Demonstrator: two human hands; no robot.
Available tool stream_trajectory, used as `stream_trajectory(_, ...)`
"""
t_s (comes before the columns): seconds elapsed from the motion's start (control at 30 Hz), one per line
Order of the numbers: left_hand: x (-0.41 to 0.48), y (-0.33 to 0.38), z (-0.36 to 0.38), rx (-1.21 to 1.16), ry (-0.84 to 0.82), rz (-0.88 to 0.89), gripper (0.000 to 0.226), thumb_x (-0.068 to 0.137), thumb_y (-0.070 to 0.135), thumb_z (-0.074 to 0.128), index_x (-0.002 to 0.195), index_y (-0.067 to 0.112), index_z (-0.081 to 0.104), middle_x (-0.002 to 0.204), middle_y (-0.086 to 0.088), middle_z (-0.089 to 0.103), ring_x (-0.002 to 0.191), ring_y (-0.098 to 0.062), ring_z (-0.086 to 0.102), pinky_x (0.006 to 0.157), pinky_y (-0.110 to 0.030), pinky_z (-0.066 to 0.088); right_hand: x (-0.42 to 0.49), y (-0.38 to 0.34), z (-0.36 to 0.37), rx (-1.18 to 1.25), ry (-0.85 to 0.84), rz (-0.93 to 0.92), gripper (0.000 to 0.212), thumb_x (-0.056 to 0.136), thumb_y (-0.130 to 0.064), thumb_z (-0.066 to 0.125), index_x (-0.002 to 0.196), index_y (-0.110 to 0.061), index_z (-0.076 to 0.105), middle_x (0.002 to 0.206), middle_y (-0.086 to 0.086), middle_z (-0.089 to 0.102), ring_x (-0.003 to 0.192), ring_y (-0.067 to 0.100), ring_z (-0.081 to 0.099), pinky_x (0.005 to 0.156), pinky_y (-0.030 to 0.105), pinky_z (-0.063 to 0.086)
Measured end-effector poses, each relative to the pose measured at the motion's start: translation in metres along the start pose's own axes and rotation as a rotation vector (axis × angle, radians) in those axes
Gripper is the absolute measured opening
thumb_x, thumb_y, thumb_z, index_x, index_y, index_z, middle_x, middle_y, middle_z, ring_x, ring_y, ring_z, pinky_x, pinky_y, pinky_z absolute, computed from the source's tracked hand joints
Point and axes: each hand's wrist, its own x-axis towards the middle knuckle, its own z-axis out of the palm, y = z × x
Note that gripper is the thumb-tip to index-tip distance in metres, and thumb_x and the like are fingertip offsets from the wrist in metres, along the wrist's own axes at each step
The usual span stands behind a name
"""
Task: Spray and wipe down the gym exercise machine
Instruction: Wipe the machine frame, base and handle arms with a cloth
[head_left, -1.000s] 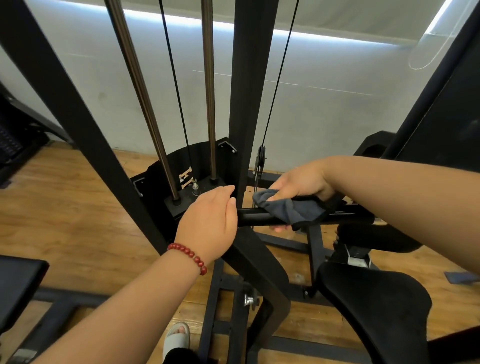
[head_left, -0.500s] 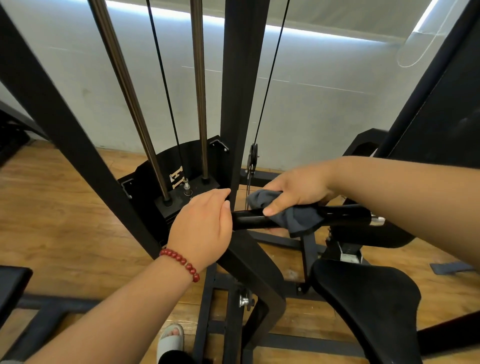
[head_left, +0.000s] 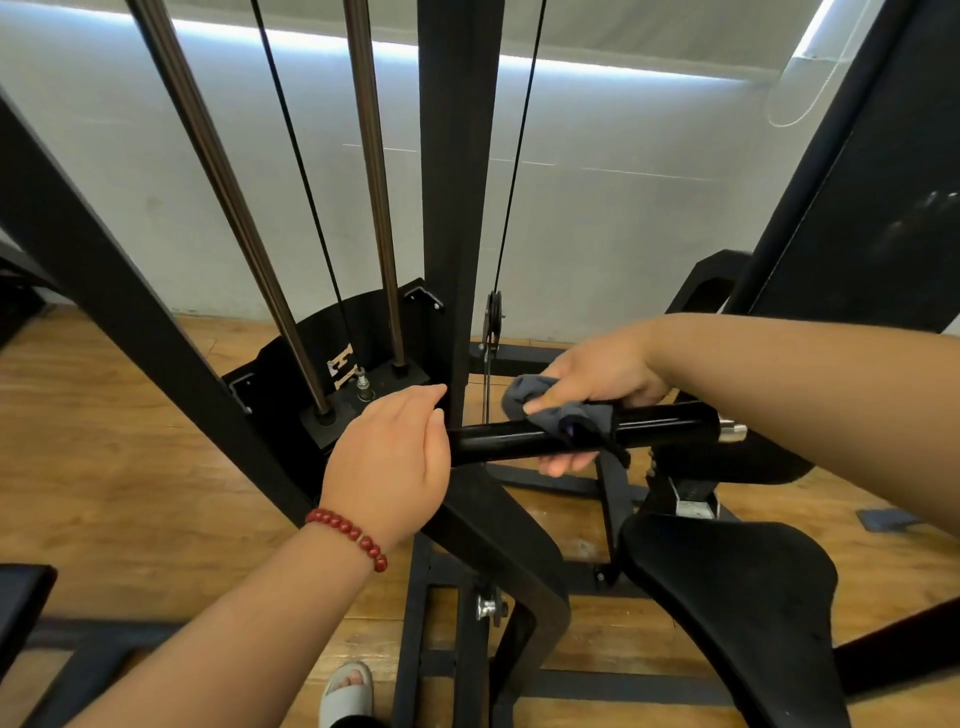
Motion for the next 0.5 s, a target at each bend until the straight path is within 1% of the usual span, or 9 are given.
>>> stream_trajectory(0.07, 0.0, 0.0, 0.0, 0.002, -0.002, -0.002, 0.043, 0.101, 0.029, 0.033, 0.139, 0.019, 0.05, 0.134, 0.001, 0.058, 0.127, -0.014, 0.05, 0.107, -0.033, 0.039, -0.01, 0.006, -0.008, -0.014, -0.049, 0.032, 0.052, 0.093, -0.031, 0.059, 0.128, 0.006, 0.051, 0.111, 0.022, 0.066, 0.095, 0.026, 0.067, 0.083, 0.036, 0.058)
stream_trajectory(0.17, 0.0, 0.001, 0.0, 0.013, -0.008, 0.004, 0.043, 0.101, 0.029, 0.033, 0.14, 0.02, 0.049, 0.135, 0.001, 0.057, 0.128, -0.013, 0.049, 0.107, -0.031, 0.038, -0.02, 0.007, -0.016, -0.006, -0.1, 0.101, 0.051, 0.091, -0.029, 0.062, 0.128, 0.005, 0.05, 0.105, 0.021, 0.067, 0.09, 0.027, 0.068, 0.077, 0.036, 0.06)
stream_trajectory(0.27, 0.001, 0.003, -0.001, 0.053, -0.01, 0.019, 0.044, 0.101, 0.03, 0.031, 0.14, 0.021, 0.049, 0.135, 0.002, 0.057, 0.128, -0.013, 0.049, 0.107, -0.03, 0.037, -0.011, -0.002, -0.006, -0.022, -0.044, 0.113, 0.046, 0.097, -0.029, 0.054, 0.127, 0.005, 0.051, 0.107, 0.022, 0.069, 0.091, 0.026, 0.07, 0.081, 0.037, 0.059)
stream_trajectory(0.4, 0.003, 0.007, -0.002, 0.1, -0.066, 0.057, 0.046, 0.102, 0.034, 0.028, 0.142, 0.022, 0.046, 0.138, 0.003, 0.055, 0.131, -0.012, 0.045, 0.109, -0.029, 0.034, 0.009, -0.007, 0.008, -0.047, 0.03, 0.035, 0.051, 0.101, -0.034, 0.045, 0.13, 0.008, 0.05, 0.114, 0.024, 0.068, 0.094, 0.025, 0.071, 0.076, 0.033, 0.061)
stream_trajectory(0.47, 0.003, 0.011, -0.004, 0.097, -0.08, 0.077, 0.046, 0.103, 0.035, 0.027, 0.143, 0.022, 0.045, 0.14, 0.003, 0.053, 0.135, -0.011, 0.041, 0.111, -0.027, 0.03, 0.0, -0.001, 0.003, -0.04, 0.035, 0.031, 0.046, 0.1, -0.033, 0.048, 0.125, 0.005, 0.054, 0.109, 0.021, 0.07, 0.093, 0.025, 0.07, 0.08, 0.033, 0.06)
stream_trajectory(0.5, 0.002, 0.015, -0.005, 0.085, -0.077, 0.085, 0.046, 0.103, 0.036, 0.026, 0.142, 0.021, 0.047, 0.138, 0.003, 0.055, 0.134, -0.012, 0.042, 0.111, -0.028, 0.03, -0.009, 0.005, -0.001, -0.035, 0.03, 0.026, 0.042, 0.097, -0.032, 0.051, 0.121, 0.003, 0.056, 0.105, 0.019, 0.071, 0.092, 0.024, 0.07, 0.08, 0.032, 0.059)
